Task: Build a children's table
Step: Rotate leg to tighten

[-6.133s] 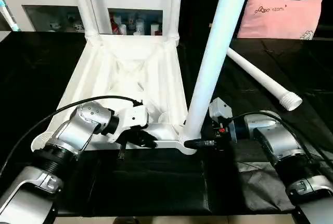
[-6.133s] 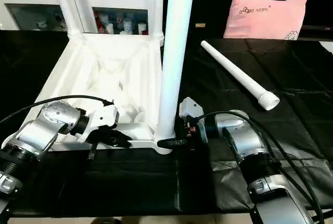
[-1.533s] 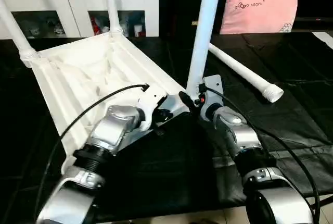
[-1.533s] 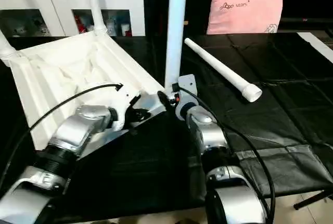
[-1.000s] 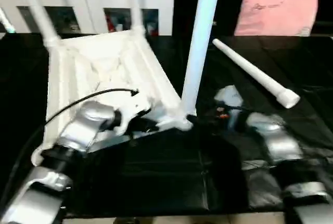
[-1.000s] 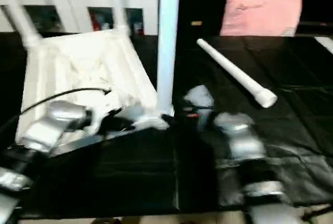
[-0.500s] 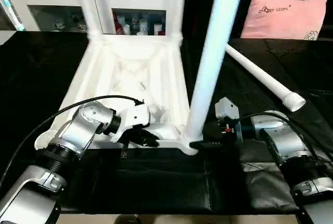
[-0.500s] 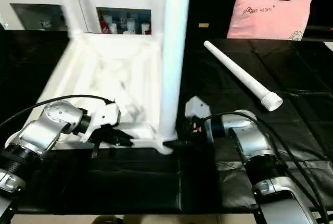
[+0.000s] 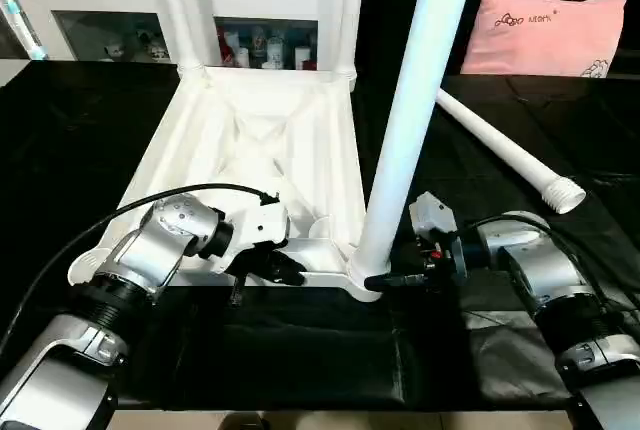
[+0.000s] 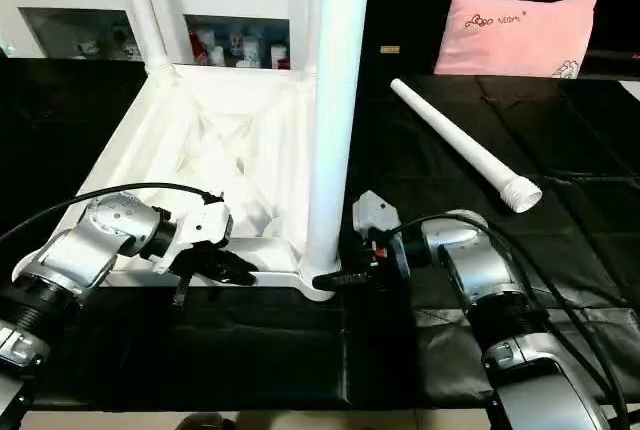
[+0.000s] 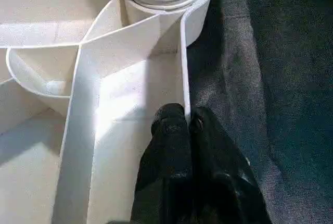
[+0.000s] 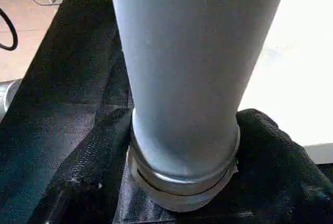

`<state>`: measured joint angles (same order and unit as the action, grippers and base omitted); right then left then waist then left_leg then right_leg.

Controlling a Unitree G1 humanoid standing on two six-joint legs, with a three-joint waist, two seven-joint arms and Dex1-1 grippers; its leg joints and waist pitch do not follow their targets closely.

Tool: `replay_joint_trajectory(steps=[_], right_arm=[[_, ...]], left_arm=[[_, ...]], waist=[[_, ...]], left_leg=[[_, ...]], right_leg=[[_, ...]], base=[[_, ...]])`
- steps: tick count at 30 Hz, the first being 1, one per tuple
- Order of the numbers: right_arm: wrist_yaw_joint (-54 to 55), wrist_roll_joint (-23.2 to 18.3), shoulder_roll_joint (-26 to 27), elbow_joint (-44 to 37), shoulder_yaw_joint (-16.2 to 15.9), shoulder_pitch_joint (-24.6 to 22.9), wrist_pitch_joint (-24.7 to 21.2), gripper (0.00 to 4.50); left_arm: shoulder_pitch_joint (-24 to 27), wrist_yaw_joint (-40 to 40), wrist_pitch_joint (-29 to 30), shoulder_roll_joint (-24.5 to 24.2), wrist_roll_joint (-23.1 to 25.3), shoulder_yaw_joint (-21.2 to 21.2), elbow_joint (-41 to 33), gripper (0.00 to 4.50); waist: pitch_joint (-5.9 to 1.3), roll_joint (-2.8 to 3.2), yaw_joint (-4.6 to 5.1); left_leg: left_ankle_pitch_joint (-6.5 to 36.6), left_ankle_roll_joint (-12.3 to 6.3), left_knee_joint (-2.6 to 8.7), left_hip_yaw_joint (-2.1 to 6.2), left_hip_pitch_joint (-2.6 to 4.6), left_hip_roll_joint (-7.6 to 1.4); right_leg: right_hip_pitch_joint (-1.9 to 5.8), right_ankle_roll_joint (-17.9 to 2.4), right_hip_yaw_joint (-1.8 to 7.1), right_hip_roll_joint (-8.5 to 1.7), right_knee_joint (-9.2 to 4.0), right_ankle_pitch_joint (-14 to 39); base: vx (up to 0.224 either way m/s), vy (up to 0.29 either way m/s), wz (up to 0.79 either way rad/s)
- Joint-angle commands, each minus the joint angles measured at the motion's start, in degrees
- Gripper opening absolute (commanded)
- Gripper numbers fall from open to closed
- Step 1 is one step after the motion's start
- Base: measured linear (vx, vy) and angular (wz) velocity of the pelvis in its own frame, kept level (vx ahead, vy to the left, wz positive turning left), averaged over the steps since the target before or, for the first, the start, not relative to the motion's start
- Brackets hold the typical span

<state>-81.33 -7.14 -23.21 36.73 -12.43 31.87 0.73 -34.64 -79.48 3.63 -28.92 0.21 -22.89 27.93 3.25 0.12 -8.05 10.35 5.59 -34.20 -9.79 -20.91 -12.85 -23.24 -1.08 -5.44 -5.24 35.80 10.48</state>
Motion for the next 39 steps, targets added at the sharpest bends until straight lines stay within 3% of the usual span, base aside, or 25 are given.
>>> replay_joint_trajectory(steps=[1,7,9,10,12,13,16,18,20,23,24,29,30,39], right_arm=[[-0.2,0.1,-0.2,0.4,0.0,1.6,0.7,2.82],[0.9,-1.0,1.0,-0.7,0.4,0.2,-0.9,2.69],[4.2,-0.8,2.3,-0.9,0.9,-0.6,-2.4,2.67],[4.5,-0.7,2.4,-0.9,1.0,-0.6,-2.4,2.67],[14.7,0.8,6.1,0.3,2.4,-1.3,-3.1,2.67],[16.1,0.9,6.6,0.5,2.7,-1.4,-3.1,2.67],[27.8,1.0,12.7,2.1,4.9,-0.9,-6.3,2.66],[32.2,1.1,15.1,2.9,5.6,-0.2,-7.5,2.66],[37.5,1.6,18.0,4.3,6.0,0.9,-9.0,2.66],[44.2,2.0,22.2,6.4,6.7,2.8,-11.4,2.66],[49.3,2.8,25.6,8.0,7.0,4.7,-12.8,2.66],[53.5,4.2,28.0,9.2,7.3,6.1,-12.7,2.66],[53.4,4.6,27.7,9.1,7.1,5.9,-12.1,3.22],[49.6,4.5,21.8,5.1,8.4,2.0,-8.5,4.06]], left_arm=[[-1.5,-2.7,-1.1,-0.6,1.0,-1.6,-0.1,0.00],[-1.3,-0.7,0.6,0.0,1.0,-0.7,0.2,0.00],[-1.1,1.8,3.1,1.0,0.6,0.3,-0.1,0.00],[-1.1,1.9,3.2,1.1,0.6,0.3,-0.1,0.00],[-0.9,8.7,9.0,4.3,-0.3,2.9,-1.1,0.00],[-0.9,9.6,9.8,4.7,-0.5,3.2,-1.2,0.00],[-1.1,17.5,17.1,9.4,-1.2,5.6,-2.8,0.00],[-1.3,20.5,19.0,11.3,-1.1,6.4,-3.1,0.00],[-1.9,24.3,21.1,13.8,-1.0,7.3,-2.9,0.00],[-3.5,31.0,23.1,17.9,-1.0,9.4,-1.0,0.00],[-4.9,36.8,23.9,21.4,-0.7,11.2,0.9,0.00],[-5.1,39.2,25.8,23.3,-0.1,11.5,0.1,0.00],[-5.0,38.9,25.8,23.0,0.0,11.4,-0.2,0.00],[-3.1,33.1,23.1,17.0,1.2,10.1,-1.7,0.00]], waist=[[-4.31,-0.29,0.44],[-4.33,-0.24,0.49],[-4.31,0.12,0.52],[-4.16,0.09,0.57],[-3.88,0.44,0.85],[-3.81,0.29,0.97],[-3.64,0.06,2.15],[-3.69,-0.08,3.21],[-3.63,-0.07,3.63],[-3.71,-0.03,4.12],[-3.72,-0.15,4.25],[-3.95,0.04,4.31],[-3.95,0.01,4.30],[-4.22,0.18,4.18]], left_leg=[[9.4,-2.65,3.79,-0.45,0.39,-0.57],[9.3,-2.69,3.77,-0.44,0.35,-0.55],[9.6,-2.37,3.81,-0.42,0.42,-0.55],[10.6,-2.05,3.88,-0.44,0.46,-0.53],[12.8,-0.63,4.18,-0.30,0.63,-0.56],[13.5,-0.30,4.22,-0.27,0.73,-0.45],[14.8,0.78,4.44,-0.07,0.55,-0.13],[14.8,0.89,4.50,0.15,0.34,0.10],[14.0,0.72,4.43,0.15,0.13,0.23],[14.3,0.35,4.23,0.06,0.55,0.33],[14.1,-0.09,4.12,-0.14,0.60,0.39],[13.1,-0.52,4.27,-0.02,0.44,0.21],[12.6,-0.74,4.30,-0.02,0.31,0.17],[9.5,-2.18,4.19,-0.17,0.20,0.11]], right_leg=[[3.23,-12.5,2.87,-2.87,-3.86,10.1],[3.25,-12.7,2.84,-2.82,-3.80,9.6],[3.20,-12.8,2.84,-2.78,-3.82,9.7],[3.12,-12.7,2.84,-2.78,-4.01,10.8],[2.94,-11.8,2.84,-2.97,-4.44,14.9],[2.95,-11.4,2.82,-2.97,-4.72,16.5],[3.21,-9.7,2.72,-2.92,-5.06,20.3],[3.36,-9.0,2.51,-2.91,-5.29,21.9],[3.31,-8.1,2.46,-2.87,-5.47,23.2],[2.95,-8.4,2.45,-2.77,-5.80,23.1],[2.75,-8.4,2.61,-2.66,-5.92,22.4],[3.02,-9.3,2.62,-2.65,-5.36,17.6],[3.11,-9.8,2.64,-2.64,-5.18,16.0],[3.58,-11.9,2.76,-2.62,-4.53,8.8]], base=[[0.000,0.000,0.00],[0.000,0.000,0.00],[0.000,0.000,0.00],[0.000,0.000,0.00],[0.000,0.000,0.00],[0.000,0.000,0.00],[0.000,0.000,0.00],[0.000,0.000,0.00],[0.000,0.000,0.00],[0.000,0.000,0.00],[0.000,0.000,0.00],[0.000,0.000,0.00],[0.000,0.000,0.00],[0.000,0.000,0.00]])
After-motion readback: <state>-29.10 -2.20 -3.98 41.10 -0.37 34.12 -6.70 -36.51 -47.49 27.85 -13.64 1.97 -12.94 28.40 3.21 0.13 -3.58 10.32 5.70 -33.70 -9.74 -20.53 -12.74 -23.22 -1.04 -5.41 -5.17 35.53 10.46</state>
